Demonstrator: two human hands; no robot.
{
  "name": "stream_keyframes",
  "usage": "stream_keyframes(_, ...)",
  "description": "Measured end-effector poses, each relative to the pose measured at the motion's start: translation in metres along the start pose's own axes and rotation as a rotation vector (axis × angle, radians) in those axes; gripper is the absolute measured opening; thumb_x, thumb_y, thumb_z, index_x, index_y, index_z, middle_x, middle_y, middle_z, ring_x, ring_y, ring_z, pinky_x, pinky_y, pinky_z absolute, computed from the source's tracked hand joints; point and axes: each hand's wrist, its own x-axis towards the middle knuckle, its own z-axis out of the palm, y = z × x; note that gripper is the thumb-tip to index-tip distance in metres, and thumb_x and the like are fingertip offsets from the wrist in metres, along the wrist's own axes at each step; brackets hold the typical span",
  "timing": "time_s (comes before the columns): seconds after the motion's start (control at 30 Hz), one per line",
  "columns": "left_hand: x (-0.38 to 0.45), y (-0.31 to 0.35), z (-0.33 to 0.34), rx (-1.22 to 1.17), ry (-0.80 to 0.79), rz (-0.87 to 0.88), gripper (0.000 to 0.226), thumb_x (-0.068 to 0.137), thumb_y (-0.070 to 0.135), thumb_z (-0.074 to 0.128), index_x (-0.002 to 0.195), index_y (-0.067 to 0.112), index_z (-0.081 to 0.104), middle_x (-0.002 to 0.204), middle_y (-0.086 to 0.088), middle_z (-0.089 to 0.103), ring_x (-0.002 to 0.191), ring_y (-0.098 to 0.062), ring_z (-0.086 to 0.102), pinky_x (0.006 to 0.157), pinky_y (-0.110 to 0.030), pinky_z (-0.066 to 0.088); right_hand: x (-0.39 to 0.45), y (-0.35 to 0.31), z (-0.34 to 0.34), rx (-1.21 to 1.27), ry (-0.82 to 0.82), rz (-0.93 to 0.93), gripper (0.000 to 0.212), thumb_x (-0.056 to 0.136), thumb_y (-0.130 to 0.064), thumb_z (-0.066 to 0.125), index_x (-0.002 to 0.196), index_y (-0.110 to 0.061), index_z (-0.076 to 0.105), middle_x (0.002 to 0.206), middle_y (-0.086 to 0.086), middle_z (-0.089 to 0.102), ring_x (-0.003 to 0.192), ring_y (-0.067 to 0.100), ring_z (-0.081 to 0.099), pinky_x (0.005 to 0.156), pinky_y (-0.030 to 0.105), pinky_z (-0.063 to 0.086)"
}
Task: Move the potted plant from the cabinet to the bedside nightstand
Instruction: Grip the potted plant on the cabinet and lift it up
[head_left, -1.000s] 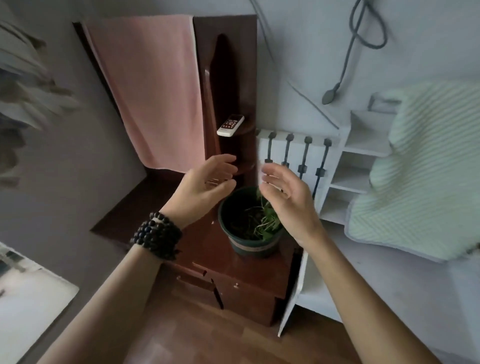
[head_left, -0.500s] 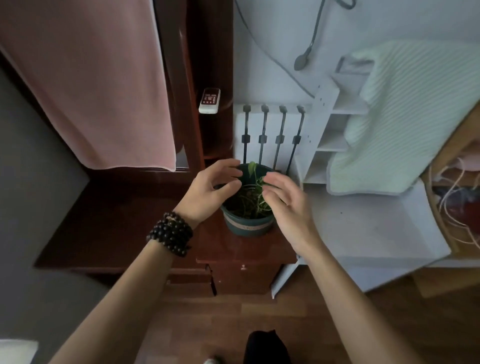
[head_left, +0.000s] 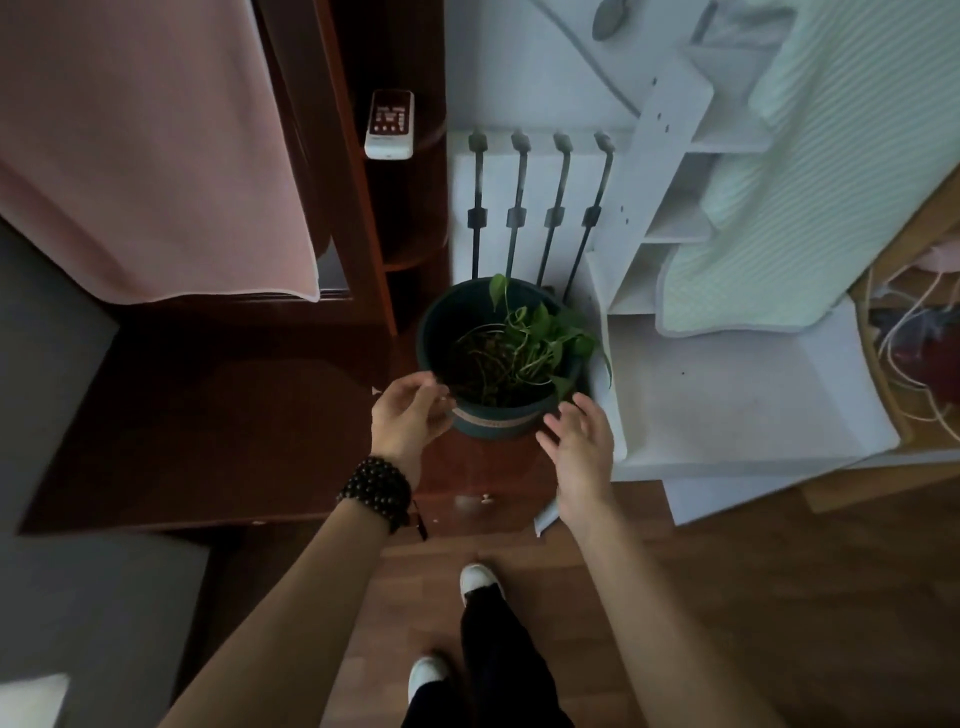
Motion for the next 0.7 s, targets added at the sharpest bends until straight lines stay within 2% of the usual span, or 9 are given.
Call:
stream_keyframes(0.07,0.015,-0.012,-0.004,-0.14,0.09,-0.103,0.007,0.105,0.013,0.056,0.105,0.014,0.064,0.094,-0.006,0.072,0.08,-0.017,0.072,0.072,-0.03,0.063,0.017,0.008,-0.002,0.138,0.042,0.129,0.037,0.108,-0.01,0.051,0.144,-0.003,0.05,0.146,0.021,0.056,0.119,0.031,0.061,0.099,0.044,0.053)
stream_keyframes(0.17,0.038,-0.029,-0.01,-0.287,0.185,-0.239,0.008,0.106,0.019,0.056,0.11,0.013,0.06,0.097,-0.006,0.068,0.086,-0.019,0.069,0.08,-0.037,0.059,0.044,0.021,-0.004,0.196,0.062,0.249,0.039,0.108,-0.015,0.05,0.145,-0.006,0.051,0.149,0.02,0.056,0.123,0.031,0.06,0.1,0.044,0.052)
stream_keyframes(0.27,0.06,-0.045,-0.011,-0.305,0.187,-0.337,0.01,0.104,0.027,0.06,0.109,0.019,0.06,0.109,-0.007,0.069,0.107,-0.025,0.067,0.1,-0.048,0.054,0.068,0.033,-0.001,0.216,0.049,0.335,0.041,0.109,-0.024,0.048,0.148,-0.011,0.049,0.153,0.016,0.053,0.135,0.031,0.055,0.104,0.046,0.049)
stream_keyframes(0.33,0.073,-0.052,-0.008,-0.271,0.144,-0.372,0.011,0.104,0.028,0.06,0.111,0.019,0.061,0.119,-0.011,0.07,0.115,-0.027,0.065,0.106,-0.051,0.051,0.081,0.039,0.003,0.23,0.0,0.362,0.034,0.109,-0.025,0.048,0.142,-0.021,0.052,0.154,0.013,0.053,0.142,0.032,0.049,0.108,0.048,0.045)
stream_keyframes(0.4,0.083,-0.057,-0.004,-0.238,0.1,-0.389,0.011,0.104,0.027,0.059,0.114,0.02,0.061,0.121,-0.01,0.072,0.111,-0.025,0.069,0.097,-0.049,0.055,0.089,0.045,0.006,0.247,-0.041,0.381,0.034,0.107,-0.025,0.051,0.141,-0.027,0.051,0.155,0.01,0.052,0.145,0.031,0.046,0.113,0.051,0.041)
stream_keyframes(0.5,0.098,-0.061,0.0,-0.237,0.091,-0.434,0.012,0.101,0.019,0.065,0.11,0.027,0.062,0.093,-0.002,0.084,0.089,-0.02,0.076,0.076,-0.043,0.058,0.104,0.053,0.005,0.263,-0.065,0.415,0.046,0.103,-0.022,0.054,0.148,-0.029,0.044,0.158,0.01,0.049,0.148,0.031,0.043,0.121,0.055,0.032)
stream_keyframes(0.57,0.105,-0.065,-0.001,-0.215,0.087,-0.477,0.017,0.098,0.02,0.068,0.108,0.032,0.062,0.085,0.0,0.084,0.084,-0.019,0.077,0.076,-0.047,0.057,0.112,0.058,0.0,0.29,-0.067,0.447,0.054,0.103,-0.02,0.053,0.153,-0.034,0.04,0.163,0.008,0.043,0.152,0.031,0.037,0.122,0.057,0.027)
stream_keyframes(0.63,0.109,-0.069,-0.004,-0.184,0.046,-0.525,0.025,0.097,0.025,0.069,0.118,0.035,0.061,0.103,-0.005,0.081,0.093,-0.022,0.075,0.089,-0.055,0.053,0.118,0.064,-0.006,0.328,-0.075,0.49,0.065,0.104,-0.019,0.05,0.16,-0.04,0.027,0.169,0.004,0.035,0.157,0.031,0.027,0.122,0.061,0.018)
stream_keyframes(0.7,0.116,-0.072,-0.005,-0.161,-0.044,-0.564,0.05,0.09,0.039,0.072,0.137,0.033,0.056,0.121,-0.007,0.073,0.107,-0.025,0.07,0.1,-0.063,0.042,0.126,0.07,-0.01,0.366,-0.1,0.528,0.067,0.104,-0.022,0.05,0.161,-0.042,0.021,0.172,-0.001,0.03,0.16,0.03,0.016,0.122,0.066,0.008)
